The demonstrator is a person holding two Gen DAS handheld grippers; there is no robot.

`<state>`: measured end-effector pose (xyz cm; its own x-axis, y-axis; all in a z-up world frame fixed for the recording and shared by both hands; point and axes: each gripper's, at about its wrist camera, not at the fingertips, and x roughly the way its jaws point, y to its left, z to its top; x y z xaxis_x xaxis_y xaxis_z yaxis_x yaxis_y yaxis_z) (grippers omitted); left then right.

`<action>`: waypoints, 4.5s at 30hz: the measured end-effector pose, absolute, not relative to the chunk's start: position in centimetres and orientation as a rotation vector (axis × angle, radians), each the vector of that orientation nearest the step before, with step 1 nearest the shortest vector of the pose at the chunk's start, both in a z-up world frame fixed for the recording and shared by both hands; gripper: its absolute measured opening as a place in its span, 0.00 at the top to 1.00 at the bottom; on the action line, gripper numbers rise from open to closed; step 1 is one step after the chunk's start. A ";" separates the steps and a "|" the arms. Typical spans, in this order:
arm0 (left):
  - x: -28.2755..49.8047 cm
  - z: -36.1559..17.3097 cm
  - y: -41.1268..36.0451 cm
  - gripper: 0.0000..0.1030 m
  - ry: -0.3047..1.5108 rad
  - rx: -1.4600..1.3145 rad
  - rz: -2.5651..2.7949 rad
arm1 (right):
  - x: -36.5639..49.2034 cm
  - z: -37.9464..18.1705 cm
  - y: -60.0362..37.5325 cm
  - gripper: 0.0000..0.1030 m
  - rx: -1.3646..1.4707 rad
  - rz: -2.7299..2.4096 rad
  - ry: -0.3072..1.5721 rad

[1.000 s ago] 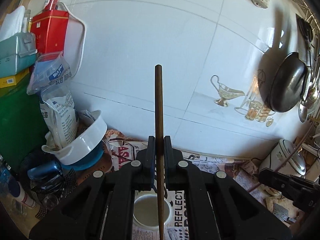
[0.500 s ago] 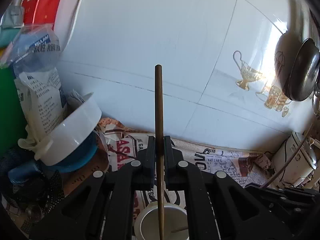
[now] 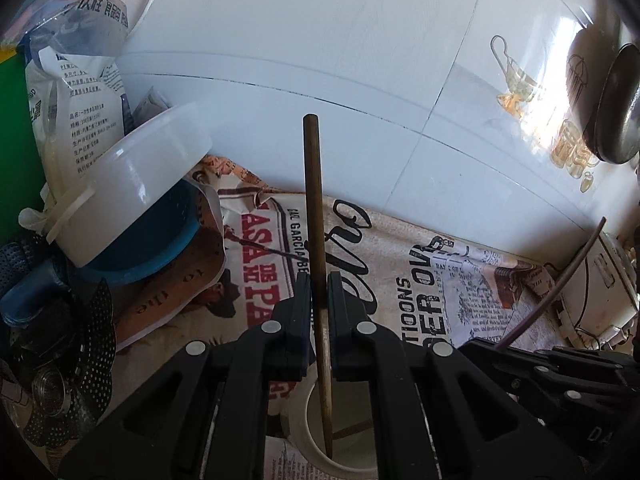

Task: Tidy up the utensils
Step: 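Lower both sticks into the white cup and open both tools, then move both open tools back over the utensil pile, then grasp a yellow chopstick with the left tool while the right tool grasps a grey metal rod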

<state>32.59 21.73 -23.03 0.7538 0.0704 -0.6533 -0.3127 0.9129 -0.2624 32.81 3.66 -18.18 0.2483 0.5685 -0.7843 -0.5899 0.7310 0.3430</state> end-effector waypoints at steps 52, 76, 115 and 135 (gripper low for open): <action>24.8 -13.6 6.5 0.13 0.688 -0.207 0.259 | 28.0 -9.7 -12.9 0.57 -0.173 0.642 0.805; 27.3 -27.8 -0.3 0.13 1.041 -0.178 0.239 | 29.9 -21.3 -23.8 0.56 -0.132 0.443 1.159; 29.5 -32.6 0.6 0.97 1.248 -0.262 0.032 | 31.1 -27.4 -25.5 0.94 -0.227 0.455 1.308; 25.6 -32.7 -0.3 0.88 1.315 -0.283 0.083 | 32.6 -27.6 -23.4 0.79 -0.247 0.359 1.253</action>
